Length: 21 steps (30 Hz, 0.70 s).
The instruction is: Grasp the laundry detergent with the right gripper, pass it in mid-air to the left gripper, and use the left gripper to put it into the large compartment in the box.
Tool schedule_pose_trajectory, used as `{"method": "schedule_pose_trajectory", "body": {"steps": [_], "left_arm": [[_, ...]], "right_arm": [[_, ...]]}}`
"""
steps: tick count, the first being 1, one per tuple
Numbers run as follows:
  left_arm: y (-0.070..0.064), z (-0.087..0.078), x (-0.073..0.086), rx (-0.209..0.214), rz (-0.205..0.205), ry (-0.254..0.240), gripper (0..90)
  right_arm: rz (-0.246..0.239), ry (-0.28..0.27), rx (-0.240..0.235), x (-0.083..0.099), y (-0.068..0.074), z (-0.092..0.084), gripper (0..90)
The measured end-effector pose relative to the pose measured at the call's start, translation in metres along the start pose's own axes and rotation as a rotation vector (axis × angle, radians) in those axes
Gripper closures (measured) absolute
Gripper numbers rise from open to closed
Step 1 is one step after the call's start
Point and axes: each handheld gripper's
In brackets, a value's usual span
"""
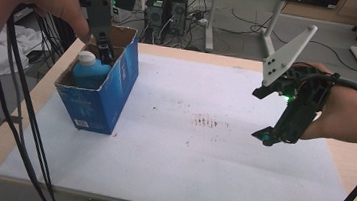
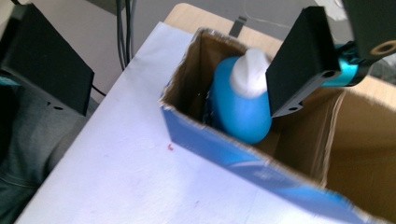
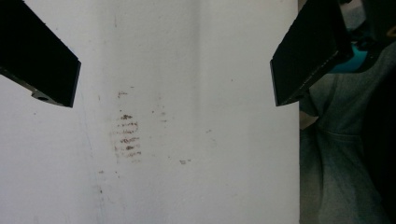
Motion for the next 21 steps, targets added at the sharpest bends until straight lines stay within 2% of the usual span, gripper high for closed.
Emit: {"method": "schedule_pose_trajectory", "body": {"steps": [5, 13, 15, 21], "left_arm": [[-0.010, 0.004, -0.011, -0.007, 0.068, 0.008, 3.5], [-0.028, 0.013, -0.030, 0.028, 0.168, 0.003, 1.8], [-0.030, 0.014, -0.032, 0.030, 0.174, 0.001, 1.8], [-0.046, 0.021, -0.045, 0.061, 0.242, 0.002, 1.7]], "right_arm": [[-0.003, 0.039, 0.006, 0.000, -0.003, -0.002, 0.7], [-0.037, 0.109, -0.015, -0.003, -0.005, -0.008, 0.7], [-0.046, 0.126, -0.018, -0.004, -0.005, -0.009, 0.7], [-0.075, 0.179, -0.027, -0.009, -0.004, -0.012, 0.7]]}}
Point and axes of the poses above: each handheld gripper's, and its own axes: z roughly forward along the jaws, x roughly out of its underside, y roughly to its left, and after that the axes turned 4 degrees about x, right-handed
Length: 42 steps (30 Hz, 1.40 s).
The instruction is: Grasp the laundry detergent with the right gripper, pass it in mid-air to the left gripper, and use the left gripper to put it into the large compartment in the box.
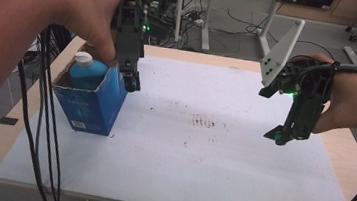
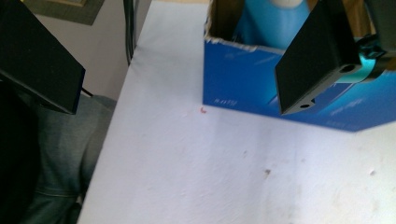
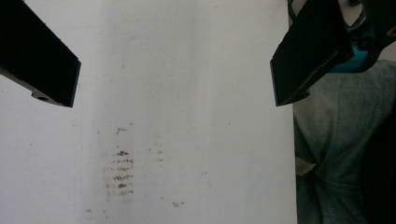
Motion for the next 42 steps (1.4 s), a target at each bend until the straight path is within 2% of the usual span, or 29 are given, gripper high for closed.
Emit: {"method": "schedule_pose_trajectory", "body": {"steps": [4, 9, 13, 20, 26, 42], "left_arm": [[-0.007, 0.009, -0.010, 0.009, 0.050, 0.005, 1.7], [-0.008, 0.019, -0.013, 0.014, 0.066, 0.011, 1.7], [-0.004, 0.023, -0.013, 0.005, 0.061, 0.026, 1.7], [-0.001, 0.022, -0.011, -0.006, 0.055, 0.024, 1.7], [0.001, 0.023, -0.009, -0.009, 0.050, 0.028, 1.7], [0.002, 0.019, -0.007, -0.009, 0.051, 0.008, 1.7]], "right_arm": [[-0.002, 0.011, -0.002, -0.002, 0.000, -0.001, 0.7], [-0.001, 0.018, 0.000, -0.003, 0.001, -0.001, 0.7], [0.002, 0.015, 0.006, -0.002, 0.002, -0.002, 0.7], [0.015, 0.001, 0.017, 0.001, 0.002, -0.005, 0.7], [0.012, 0.017, 0.017, 0.002, 0.000, -0.006, 0.7], [0.013, 0.023, 0.012, 0.002, -0.002, -0.005, 0.7]]}}
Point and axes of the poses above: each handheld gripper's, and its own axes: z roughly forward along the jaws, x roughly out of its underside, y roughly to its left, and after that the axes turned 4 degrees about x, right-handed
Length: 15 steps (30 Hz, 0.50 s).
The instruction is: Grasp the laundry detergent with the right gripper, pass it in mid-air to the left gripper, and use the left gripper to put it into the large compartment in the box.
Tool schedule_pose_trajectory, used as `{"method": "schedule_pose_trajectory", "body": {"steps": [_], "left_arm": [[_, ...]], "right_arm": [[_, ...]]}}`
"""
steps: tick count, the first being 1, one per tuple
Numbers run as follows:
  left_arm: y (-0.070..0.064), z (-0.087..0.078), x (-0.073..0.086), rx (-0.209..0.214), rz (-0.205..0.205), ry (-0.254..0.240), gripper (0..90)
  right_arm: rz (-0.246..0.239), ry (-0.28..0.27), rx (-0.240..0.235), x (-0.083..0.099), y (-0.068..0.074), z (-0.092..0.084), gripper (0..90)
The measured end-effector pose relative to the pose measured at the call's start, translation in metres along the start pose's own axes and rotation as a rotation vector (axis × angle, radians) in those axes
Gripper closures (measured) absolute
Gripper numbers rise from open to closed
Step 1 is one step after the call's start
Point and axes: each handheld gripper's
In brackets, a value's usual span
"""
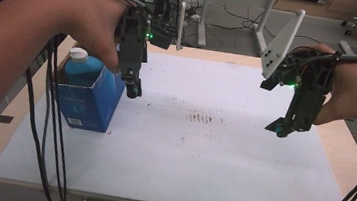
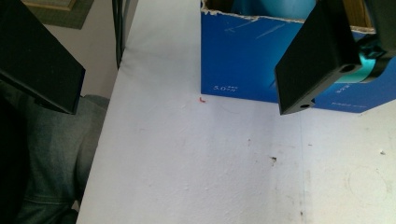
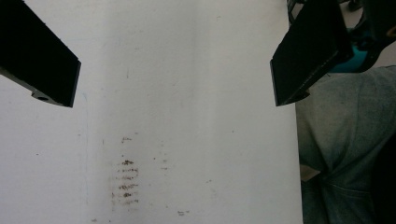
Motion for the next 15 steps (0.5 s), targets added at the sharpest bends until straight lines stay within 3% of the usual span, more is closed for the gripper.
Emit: {"method": "schedule_pose_trajectory", "body": {"steps": [15], "left_arm": [[-0.0007, 0.0005, -0.0015, -0.003, 0.000, -0.001, 1.7]], "right_arm": [[-0.007, -0.007, -0.002, -0.0020, -0.0016, 0.0012, 0.7]]}}
Point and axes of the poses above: each handheld gripper's, and its own axes: z roughly forward along the jaws, x roughly out of its underside, y roughly to its left, and after that the axes turned 4 degrees about x, right-handed
